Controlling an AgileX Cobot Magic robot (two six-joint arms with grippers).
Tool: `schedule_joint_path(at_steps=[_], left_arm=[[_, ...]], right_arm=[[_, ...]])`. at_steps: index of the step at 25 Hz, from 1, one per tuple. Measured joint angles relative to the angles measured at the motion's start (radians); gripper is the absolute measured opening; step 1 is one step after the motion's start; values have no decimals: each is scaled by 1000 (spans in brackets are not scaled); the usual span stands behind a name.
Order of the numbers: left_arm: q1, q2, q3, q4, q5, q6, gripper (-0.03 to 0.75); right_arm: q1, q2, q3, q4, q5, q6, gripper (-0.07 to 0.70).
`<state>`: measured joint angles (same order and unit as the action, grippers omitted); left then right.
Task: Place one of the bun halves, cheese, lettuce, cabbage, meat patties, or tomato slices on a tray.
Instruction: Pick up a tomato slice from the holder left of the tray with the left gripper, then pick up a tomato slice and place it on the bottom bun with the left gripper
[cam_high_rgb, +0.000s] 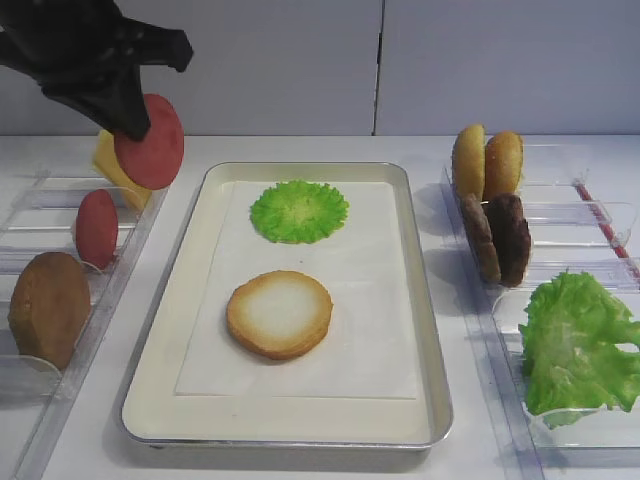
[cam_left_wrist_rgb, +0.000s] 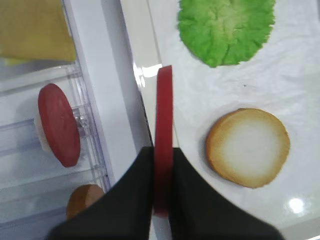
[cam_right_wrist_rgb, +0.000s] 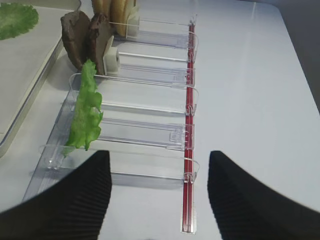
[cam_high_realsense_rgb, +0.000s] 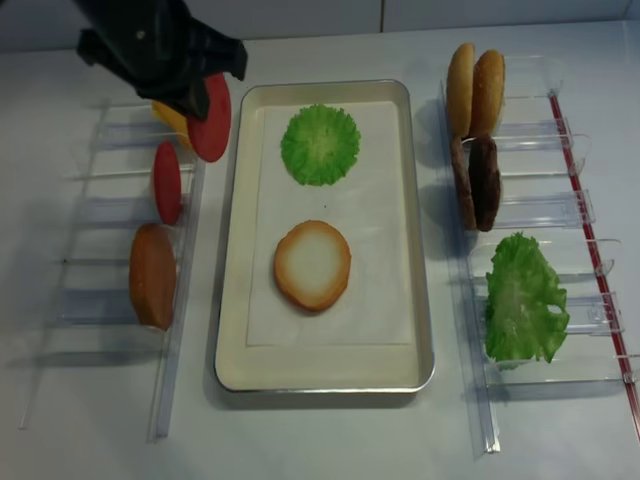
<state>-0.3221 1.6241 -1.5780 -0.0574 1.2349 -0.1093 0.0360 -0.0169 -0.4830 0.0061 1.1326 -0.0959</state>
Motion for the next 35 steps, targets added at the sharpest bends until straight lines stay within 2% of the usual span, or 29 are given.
schedule_joint_path(at_steps=[6,11,15,18,24,27,29,31,35], left_arm=[[0,-177,132,-89,6,41,34],[0,-332,318,-209,9,100,34],[0,-409,444,-364,11,196,34],[0,-418,516,-496,10,308,34],[0,-350,593,-715,-1,534,34],[0,-286,597,-791,-46,596,34],[0,-240,597,-832,-114,628,34],[0,-183,597,-854,-158,649,34],[0,-61,597,-882,-196,660,34]], right_arm=[[0,0,0,0,0,2,444],[0,0,0,0,0,2,444],[0,0,0,0,0,2,444],[0,0,0,0,0,2,444],[0,0,0,0,0,2,444],[0,0,0,0,0,2,444],[0,0,0,0,0,2,444],[0,0,0,0,0,2,444],[0,0,0,0,0,2,444]])
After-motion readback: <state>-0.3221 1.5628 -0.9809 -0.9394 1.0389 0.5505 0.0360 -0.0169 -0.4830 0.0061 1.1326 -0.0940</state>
